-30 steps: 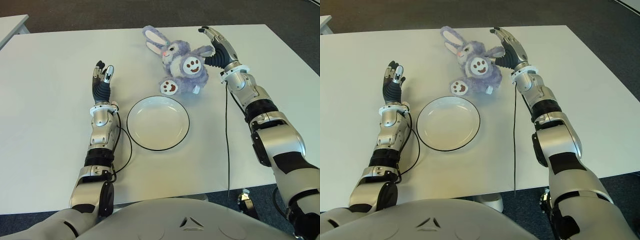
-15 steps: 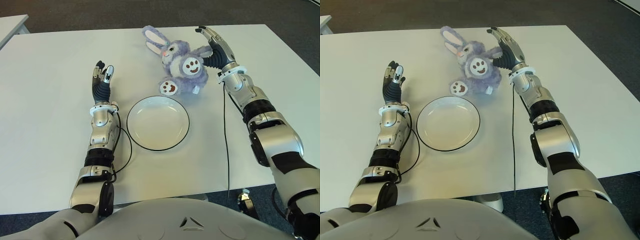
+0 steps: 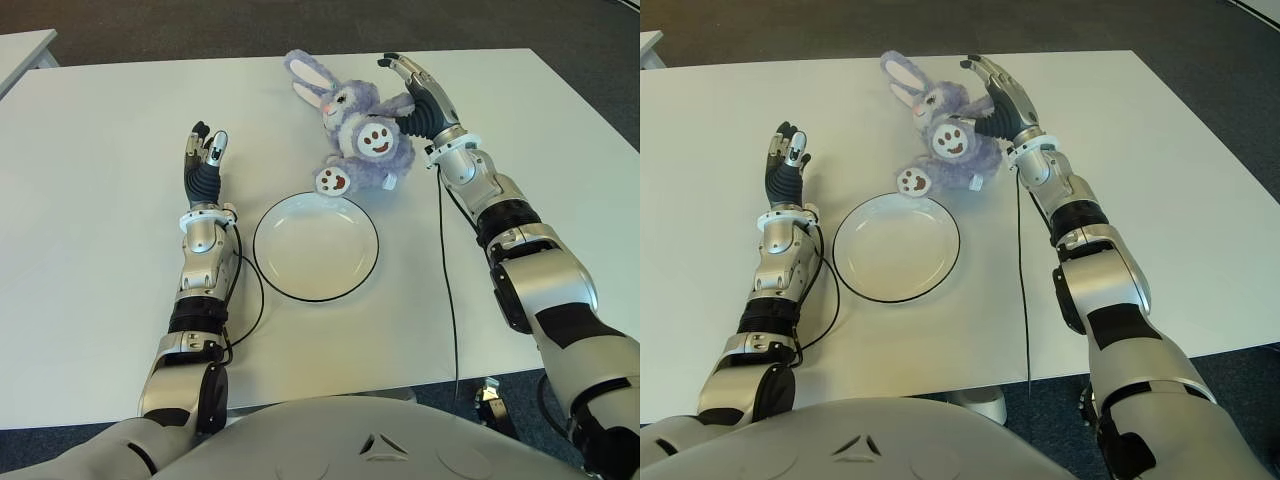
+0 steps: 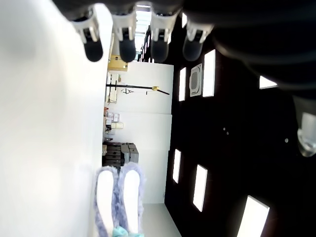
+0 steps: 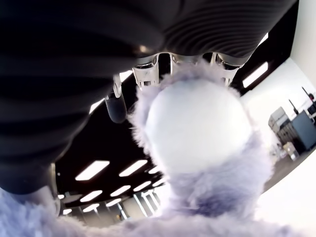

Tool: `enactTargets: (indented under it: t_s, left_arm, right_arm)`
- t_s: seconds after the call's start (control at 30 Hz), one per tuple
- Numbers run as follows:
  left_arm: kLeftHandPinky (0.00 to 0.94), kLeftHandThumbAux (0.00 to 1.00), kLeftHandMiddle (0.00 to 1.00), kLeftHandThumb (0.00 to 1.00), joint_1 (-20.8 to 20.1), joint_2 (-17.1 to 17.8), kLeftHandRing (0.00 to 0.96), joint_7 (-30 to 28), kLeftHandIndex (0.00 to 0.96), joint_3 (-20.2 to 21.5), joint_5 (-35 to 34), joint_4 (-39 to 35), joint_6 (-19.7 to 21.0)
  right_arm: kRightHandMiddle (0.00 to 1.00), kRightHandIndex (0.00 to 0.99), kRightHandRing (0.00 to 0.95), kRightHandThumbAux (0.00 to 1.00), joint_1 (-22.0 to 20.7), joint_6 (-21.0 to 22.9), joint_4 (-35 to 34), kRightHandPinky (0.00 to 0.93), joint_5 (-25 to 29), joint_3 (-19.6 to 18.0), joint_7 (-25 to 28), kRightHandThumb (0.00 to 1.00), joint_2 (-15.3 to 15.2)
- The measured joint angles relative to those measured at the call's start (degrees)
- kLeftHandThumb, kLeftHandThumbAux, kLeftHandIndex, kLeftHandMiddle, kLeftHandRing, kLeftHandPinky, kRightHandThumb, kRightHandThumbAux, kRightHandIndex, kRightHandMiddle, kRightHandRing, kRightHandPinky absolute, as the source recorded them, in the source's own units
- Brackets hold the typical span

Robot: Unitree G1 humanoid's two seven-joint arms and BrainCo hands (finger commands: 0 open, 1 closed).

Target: Put the doll into the plate.

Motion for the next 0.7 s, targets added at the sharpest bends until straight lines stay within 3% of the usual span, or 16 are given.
enactTargets:
  t_s: [0.7]
  left_arm:
    - [0.000, 0.401, 0.023, 0.000, 0.46, 0.17, 0.010, -0.15, 0.000, 0.01, 0.04, -0.51, 0.50]
  right_arm:
    - [0.162, 0.169, 0.161, 0.626, 1.34, -1.98, -0.29, 0.208, 0.74, -1.10, -0.11, 0.276, 2.95]
